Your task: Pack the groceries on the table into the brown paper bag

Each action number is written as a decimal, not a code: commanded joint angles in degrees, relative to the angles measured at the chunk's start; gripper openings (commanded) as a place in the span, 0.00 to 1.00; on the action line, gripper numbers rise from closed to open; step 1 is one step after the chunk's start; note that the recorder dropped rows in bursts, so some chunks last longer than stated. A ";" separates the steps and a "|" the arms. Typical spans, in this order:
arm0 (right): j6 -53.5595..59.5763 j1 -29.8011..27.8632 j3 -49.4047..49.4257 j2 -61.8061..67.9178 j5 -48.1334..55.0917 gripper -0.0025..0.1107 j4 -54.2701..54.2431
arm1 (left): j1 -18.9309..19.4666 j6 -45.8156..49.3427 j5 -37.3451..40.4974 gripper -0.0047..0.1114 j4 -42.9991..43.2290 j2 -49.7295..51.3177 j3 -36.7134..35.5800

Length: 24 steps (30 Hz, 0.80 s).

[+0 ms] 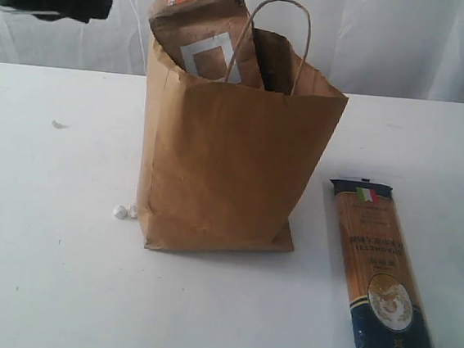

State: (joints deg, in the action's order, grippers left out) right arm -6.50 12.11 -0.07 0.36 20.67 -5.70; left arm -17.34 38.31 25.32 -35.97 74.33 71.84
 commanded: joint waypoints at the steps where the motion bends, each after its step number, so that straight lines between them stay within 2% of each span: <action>1: 0.27 -0.16 0.07 -0.36 -0.58 0.02 -0.11 | -0.01 13.11 1.41 0.04 -17.91 0.62 1.46; 5: 0.27 -0.16 0.07 -0.36 -0.58 0.02 -0.11 | -0.01 24.10 4.30 0.04 -29.63 2.98 1.46; 7: 0.27 -0.16 0.07 -0.36 -0.58 0.02 -0.11 | -0.65 27.59 4.59 0.09 -32.57 4.48 1.46; 10: 0.27 -0.16 0.07 -0.36 -0.58 0.02 -0.11 | -2.83 29.82 2.03 0.26 -34.05 7.09 1.46; 14: 0.27 -0.16 0.07 -0.36 -0.58 0.02 -0.11 | -5.40 29.91 -3.53 0.57 -34.05 10.07 1.54; 15: 0.27 -0.16 0.07 -0.36 -0.58 0.02 -0.11 | -5.85 29.91 -4.47 0.61 -34.05 10.42 1.54; 24: 0.27 -0.16 0.07 -0.36 -0.58 0.02 -0.11 | -6.29 30.03 -5.24 0.62 -33.64 8.94 1.54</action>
State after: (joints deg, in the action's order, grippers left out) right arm -6.50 12.11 -0.07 0.36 20.77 -5.70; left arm -23.27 68.00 19.63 -68.21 84.60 73.14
